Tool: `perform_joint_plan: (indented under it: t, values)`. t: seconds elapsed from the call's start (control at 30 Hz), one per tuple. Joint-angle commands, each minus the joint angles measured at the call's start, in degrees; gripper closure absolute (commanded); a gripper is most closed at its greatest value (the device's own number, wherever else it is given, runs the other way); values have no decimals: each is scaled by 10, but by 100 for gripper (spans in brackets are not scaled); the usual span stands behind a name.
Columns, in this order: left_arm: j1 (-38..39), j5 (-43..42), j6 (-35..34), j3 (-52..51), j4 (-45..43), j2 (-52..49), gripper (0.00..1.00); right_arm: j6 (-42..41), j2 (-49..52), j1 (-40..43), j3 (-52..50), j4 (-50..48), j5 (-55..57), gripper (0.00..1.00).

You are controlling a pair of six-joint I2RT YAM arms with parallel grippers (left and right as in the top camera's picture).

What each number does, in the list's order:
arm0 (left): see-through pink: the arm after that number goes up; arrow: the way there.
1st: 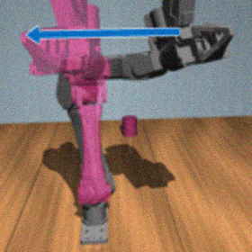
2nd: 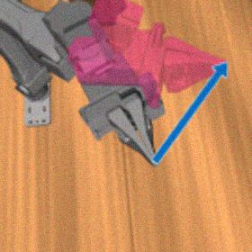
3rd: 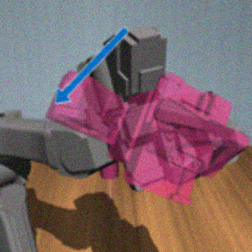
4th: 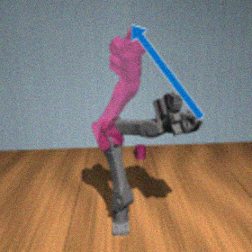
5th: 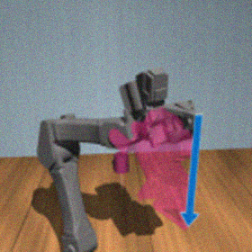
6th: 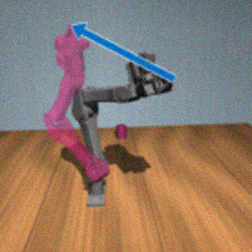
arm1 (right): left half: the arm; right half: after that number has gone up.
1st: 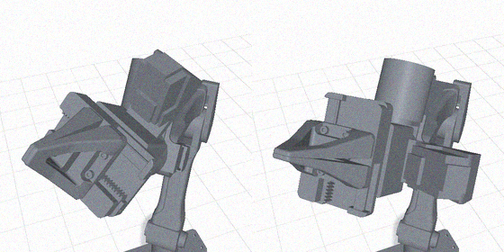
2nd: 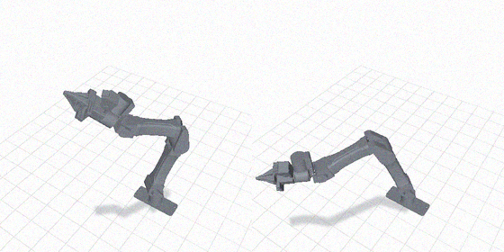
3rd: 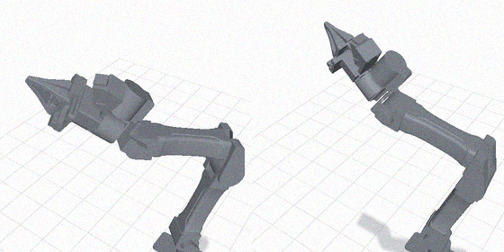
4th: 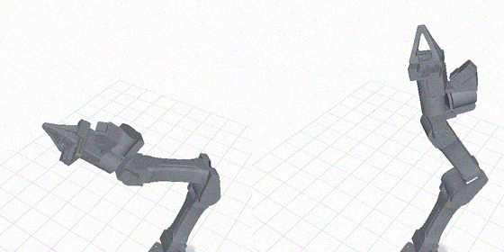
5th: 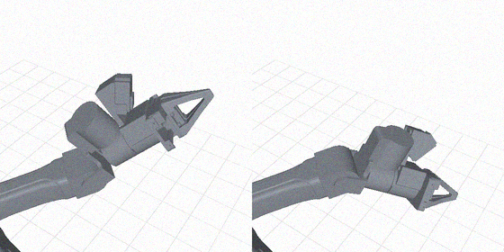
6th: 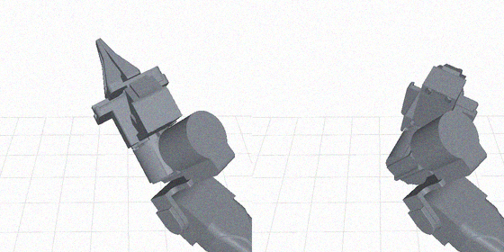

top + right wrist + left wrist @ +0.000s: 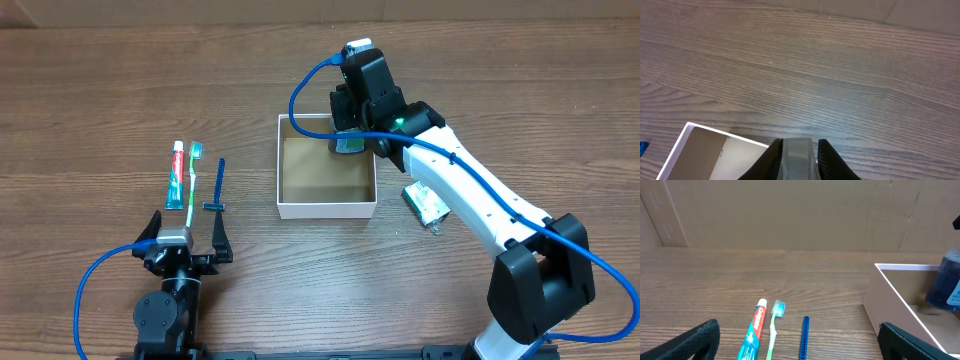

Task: Pack container
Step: 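Carry the bottle into the box and release it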

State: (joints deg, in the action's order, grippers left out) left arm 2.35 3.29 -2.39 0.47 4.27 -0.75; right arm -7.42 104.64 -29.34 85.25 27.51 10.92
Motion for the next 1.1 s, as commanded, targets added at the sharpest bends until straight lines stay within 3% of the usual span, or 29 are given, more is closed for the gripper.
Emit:
perform_joint_plan:
  t: [0.0, 0.3, 0.43, 0.57, 0.73, 1.07]
  values:
    - [-5, 3, 7, -2, -2, 4, 0, 4, 6, -2, 3, -11, 11, 77]
    - [-5, 3, 7, -2, -2, 4, 0, 4, 21, -2, 3, -10, 11, 74]
    - [-5, 3, 7, -2, -2, 4, 0, 3, 21, -2, 3, -4, 10, 52]
    - [-5, 3, 7, -2, -2, 4, 0, 3, 21, -2, 3, 2, 10, 46]
    - [-5, 3, 7, -2, -2, 4, 0, 4, 20, -2, 4, 7, 10, 22]
    - [-5, 3, 7, -2, -2, 4, 0, 4, -30, -2, 74, 84, 42, 18]
